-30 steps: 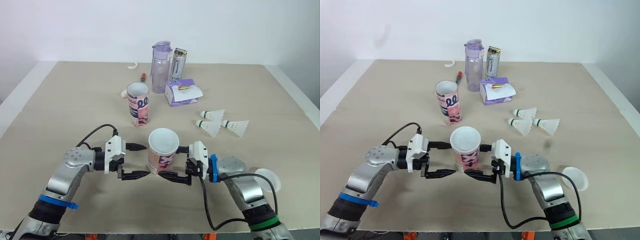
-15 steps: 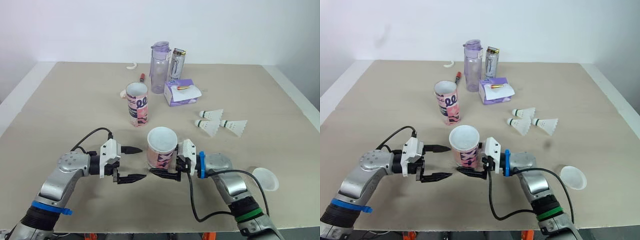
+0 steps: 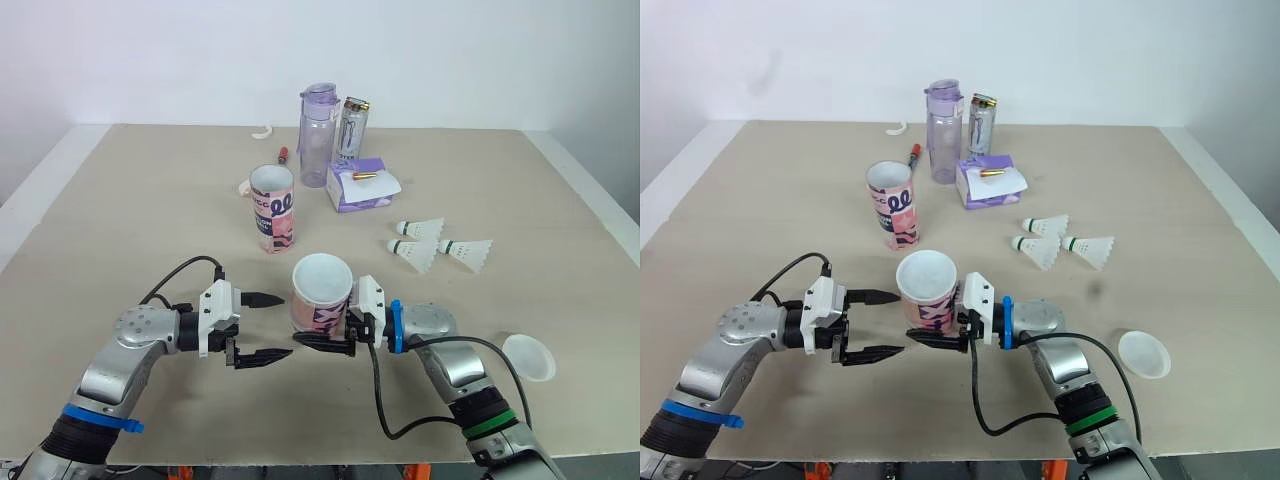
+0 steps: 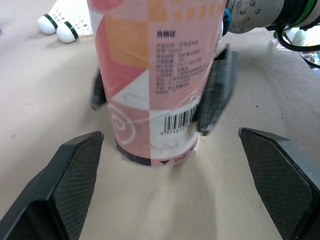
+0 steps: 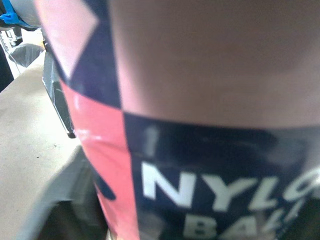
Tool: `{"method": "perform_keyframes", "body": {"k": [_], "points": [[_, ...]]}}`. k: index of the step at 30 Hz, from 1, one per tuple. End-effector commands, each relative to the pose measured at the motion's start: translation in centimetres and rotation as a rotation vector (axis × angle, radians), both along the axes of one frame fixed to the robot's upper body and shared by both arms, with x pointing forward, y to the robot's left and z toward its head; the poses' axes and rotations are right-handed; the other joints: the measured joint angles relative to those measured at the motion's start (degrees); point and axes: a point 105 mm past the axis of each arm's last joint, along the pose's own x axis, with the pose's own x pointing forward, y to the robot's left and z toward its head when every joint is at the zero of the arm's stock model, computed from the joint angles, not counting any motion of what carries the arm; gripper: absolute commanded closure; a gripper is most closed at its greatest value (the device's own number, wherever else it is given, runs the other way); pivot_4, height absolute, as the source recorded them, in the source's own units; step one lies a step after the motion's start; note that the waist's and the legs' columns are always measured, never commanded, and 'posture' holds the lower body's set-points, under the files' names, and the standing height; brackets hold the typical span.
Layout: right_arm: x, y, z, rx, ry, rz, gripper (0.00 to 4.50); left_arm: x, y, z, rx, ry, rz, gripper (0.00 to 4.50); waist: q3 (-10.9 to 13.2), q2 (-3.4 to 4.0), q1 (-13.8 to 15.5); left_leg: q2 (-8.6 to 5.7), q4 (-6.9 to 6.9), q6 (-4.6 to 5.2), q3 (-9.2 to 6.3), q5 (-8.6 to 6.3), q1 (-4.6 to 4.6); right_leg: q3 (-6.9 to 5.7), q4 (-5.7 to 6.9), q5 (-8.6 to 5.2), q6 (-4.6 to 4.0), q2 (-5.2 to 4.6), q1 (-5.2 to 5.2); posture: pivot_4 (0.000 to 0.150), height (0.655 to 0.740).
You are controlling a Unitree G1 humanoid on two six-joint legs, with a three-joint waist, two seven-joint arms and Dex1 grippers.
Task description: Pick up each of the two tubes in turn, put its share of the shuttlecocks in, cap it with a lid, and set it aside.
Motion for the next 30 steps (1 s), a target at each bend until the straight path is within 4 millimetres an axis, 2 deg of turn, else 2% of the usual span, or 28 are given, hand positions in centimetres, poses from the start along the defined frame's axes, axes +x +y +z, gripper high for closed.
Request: {"method": "perform_keyframes", "body": {"k": [1, 5, 9, 13, 17, 21, 22, 23, 24, 26, 30], "points": [[0.0, 0.2, 1.1, 0.026, -0.033, 0.011, 1.14, 0.0, 0.0, 0.3, 0.000, -0.033, -0.003, 0.00, 0.00, 0.00, 0.00, 0.00, 0.00, 0.00, 0.00, 0.00, 0.00, 0.00, 0.00, 0.00, 0.00, 0.00, 0.00, 0.150, 0.7400], [-0.1, -0.1, 1.3, 0.023, -0.042, 0.010, 1.14, 0.0, 0.1, 0.2, 0.007, -0.035, -0.004, 0.00, 0.00, 0.00, 0.00, 0.00, 0.00, 0.00, 0.00, 0.00, 0.01, 0.02, 0.01, 0.00, 0.00, 0.01, 0.00, 0.150, 0.7400], [-0.5, -1.2, 2.6, 0.040, -0.078, -0.023, 1.14, 0.0, -0.1, 0.3, 0.010, -0.042, -0.015, 0.00, 0.00, 0.00, 0.02, 0.00, 0.01, -0.01, 0.01, 0.00, 0.00, 0.05, 0.01, 0.00, 0.00, 0.02, 0.00, 0.150, 0.7400], [-1.2, -4.6, 5.4, 0.083, -0.109, -0.151, 1.14, -0.3, -0.8, 0.5, -0.006, -0.037, -0.049, 0.00, 0.00, 0.00, 0.11, -0.02, 0.01, -0.01, 0.01, 0.00, -0.03, 0.07, 0.01, -0.01, 0.00, 0.01, 0.01, 0.150, 0.7400], [-1.8, -11.6, 8.6, 0.126, -0.126, -0.458, 1.14, -0.9, -1.9, 0.5, -0.024, -0.016, -0.101, 0.00, -0.02, 0.01, 0.45, -0.08, 0.05, -0.01, 0.01, 0.00, -0.06, 0.17, 0.00, -0.03, 0.02, 0.01, 0.03, 0.150, 0.7400], [-1.8, -17.3, 9.4, 0.145, -0.099, -0.732, 1.14, -1.0, -2.3, 0.7, -0.036, -0.011, -0.116, 0.00, -0.03, -0.01, 0.10, -0.12, 0.08, -0.01, 0.03, 0.00, -0.01, 0.34, 0.00, -0.03, 0.05, 0.05, 0.06, 0.150, 0.7400], [-1.9, -18.3, 9.4, 0.149, -0.098, -0.776, 1.14, -1.1, -2.3, 0.7, -0.037, -0.011, -0.118, 0.00, -0.04, 0.00, 0.03, -0.11, 0.08, -0.01, 0.03, 0.00, 0.03, 0.37, 0.00, -0.03, 0.02, 0.09, 0.07, 0.150, 0.7400], [-1.8, -20.5, 9.4, 0.168, -0.095, -0.877, 1.14, -1.2, -2.4, 0.7, -0.039, -0.011, -0.121, 0.00, -0.05, 0.03, -0.07, -0.11, 0.07, 0.01, 0.02, 0.02, 0.08, 0.44, 0.02, -0.02, -0.04, 0.16, 0.07, 0.150, 0.7400], [-1.9, -23.5, 8.9, 0.173, -0.088, -1.004, 1.14, -1.2, -2.6, 0.8, -0.042, -0.010, -0.124, 0.00, -0.05, 0.03, -0.07, -0.11, 0.07, 0.02, 0.01, 0.03, 0.14, 0.54, 0.03, -0.03, -0.15, 0.22, 0.07, 0.150, 0.7400], [-2.5, -27.8, 8.0, 0.188, -0.072, -1.191, 1.14, -1.2, -2.8, 0.7, -0.045, -0.008, -0.128, 0.00, -0.07, 0.03, 0.11, -0.16, 0.09, 0.06, 0.01, 0.05, 0.17, 0.60, 0.03, -0.03, -0.14, 0.21, 0.13, 0.150, 0.7400], [-3.0, -33.2, 6.3, 0.200, -0.041, -1.408, 1.14, -1.5, -3.0, 0.7, -0.046, -0.004, -0.131, 0.00, -0.09, 0.08, 0.02, -0.35, 0.22, 0.07, 0.09, 0.05, 0.17, 0.93, 0.02, -0.03, -0.02, 0.17, 0.20, 0.150, 0.7400]]}}
